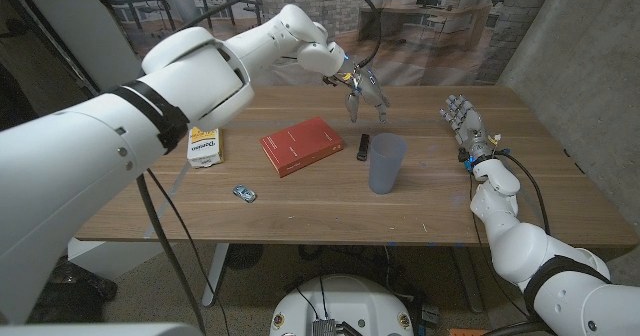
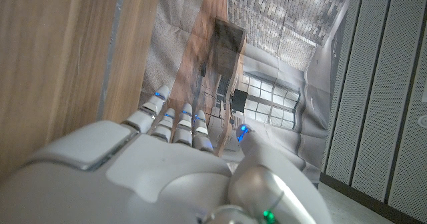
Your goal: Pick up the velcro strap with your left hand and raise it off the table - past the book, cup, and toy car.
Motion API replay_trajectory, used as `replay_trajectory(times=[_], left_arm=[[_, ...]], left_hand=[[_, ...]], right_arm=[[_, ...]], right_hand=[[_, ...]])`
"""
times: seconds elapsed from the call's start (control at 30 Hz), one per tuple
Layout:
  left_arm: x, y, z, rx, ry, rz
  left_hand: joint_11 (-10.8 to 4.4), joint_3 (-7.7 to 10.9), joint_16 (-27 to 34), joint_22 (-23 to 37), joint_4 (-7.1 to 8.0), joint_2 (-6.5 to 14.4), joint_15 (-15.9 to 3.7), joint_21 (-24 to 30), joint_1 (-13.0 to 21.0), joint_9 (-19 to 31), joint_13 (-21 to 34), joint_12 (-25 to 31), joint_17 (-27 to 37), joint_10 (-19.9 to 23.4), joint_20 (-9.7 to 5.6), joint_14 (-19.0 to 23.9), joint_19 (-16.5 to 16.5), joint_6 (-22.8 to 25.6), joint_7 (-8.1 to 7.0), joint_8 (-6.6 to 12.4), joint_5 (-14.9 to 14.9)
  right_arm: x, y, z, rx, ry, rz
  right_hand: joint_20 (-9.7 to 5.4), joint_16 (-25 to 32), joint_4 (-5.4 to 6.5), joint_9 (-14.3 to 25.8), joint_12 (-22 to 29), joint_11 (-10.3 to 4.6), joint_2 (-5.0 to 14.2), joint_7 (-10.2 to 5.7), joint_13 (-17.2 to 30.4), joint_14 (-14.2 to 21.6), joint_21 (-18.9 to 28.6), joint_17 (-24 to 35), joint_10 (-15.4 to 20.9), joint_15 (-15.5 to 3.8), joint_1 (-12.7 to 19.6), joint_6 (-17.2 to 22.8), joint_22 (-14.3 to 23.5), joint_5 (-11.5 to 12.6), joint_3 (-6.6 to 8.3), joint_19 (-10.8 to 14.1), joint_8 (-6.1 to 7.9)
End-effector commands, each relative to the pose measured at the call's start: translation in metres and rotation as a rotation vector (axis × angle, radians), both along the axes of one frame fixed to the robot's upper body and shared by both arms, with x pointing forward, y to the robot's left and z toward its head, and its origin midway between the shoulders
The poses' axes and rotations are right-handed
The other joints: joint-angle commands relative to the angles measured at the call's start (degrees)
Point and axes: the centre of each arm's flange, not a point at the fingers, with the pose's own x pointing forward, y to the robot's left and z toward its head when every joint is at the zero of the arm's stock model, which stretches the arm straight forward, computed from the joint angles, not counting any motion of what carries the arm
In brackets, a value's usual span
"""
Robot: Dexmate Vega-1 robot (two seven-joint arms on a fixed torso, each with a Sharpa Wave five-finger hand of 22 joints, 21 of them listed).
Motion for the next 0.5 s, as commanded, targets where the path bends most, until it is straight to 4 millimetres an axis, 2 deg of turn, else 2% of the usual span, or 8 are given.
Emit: replay_trajectory(times=[0.03, 0.5], left_arm=[[0.0086, 0.0039, -0.0108, 0.001, 0.000, 0.018], [0.0152, 0.0056, -0.0195, -0.012, 0.009, 0.039]], left_hand=[[0.08, -0.36, 0.1, 0.1, 0.14, 0.0, -1.92, -0.1, 1.0, 0.3, 0.3, 0.6, 0.1, 0.4, -0.09, 0.2, -0.1, 0.6, -0.02, 0.46, 0.0], [-0.11, -1.27, 0.1, 0.1, 0.22, 0.5, -2.17, -0.2, 1.7, 0.4, 0.6, 0.9, 0.1, 1.0, -0.08, 0.7, 0.2, 1.3, -0.23, 1.11, 0.0]], right_arm=[[0.0004, 0.0001, 0.0003, -0.003, 0.002, -0.001], [0.0015, 0.0021, -0.0014, -0.004, 0.010, -0.001]], right_hand=[[-0.68, 0.5, 0.17, 0.3, 0.1, 0.46, 0.01, 0.28, 0.3, 0.4, -0.1, 0.1, 0.1, 0.49, -0.1, 0.2, 0.3, 0.2, -0.08, 0.0, -0.11], [-0.65, 0.4, 0.16, 0.3, 0.1, 0.47, 0.00, 0.40, 0.2, 0.4, -0.3, 0.1, 0.0, 0.54, -0.1, 0.2, 0.3, 0.1, -0.14, 0.0, -0.13]])
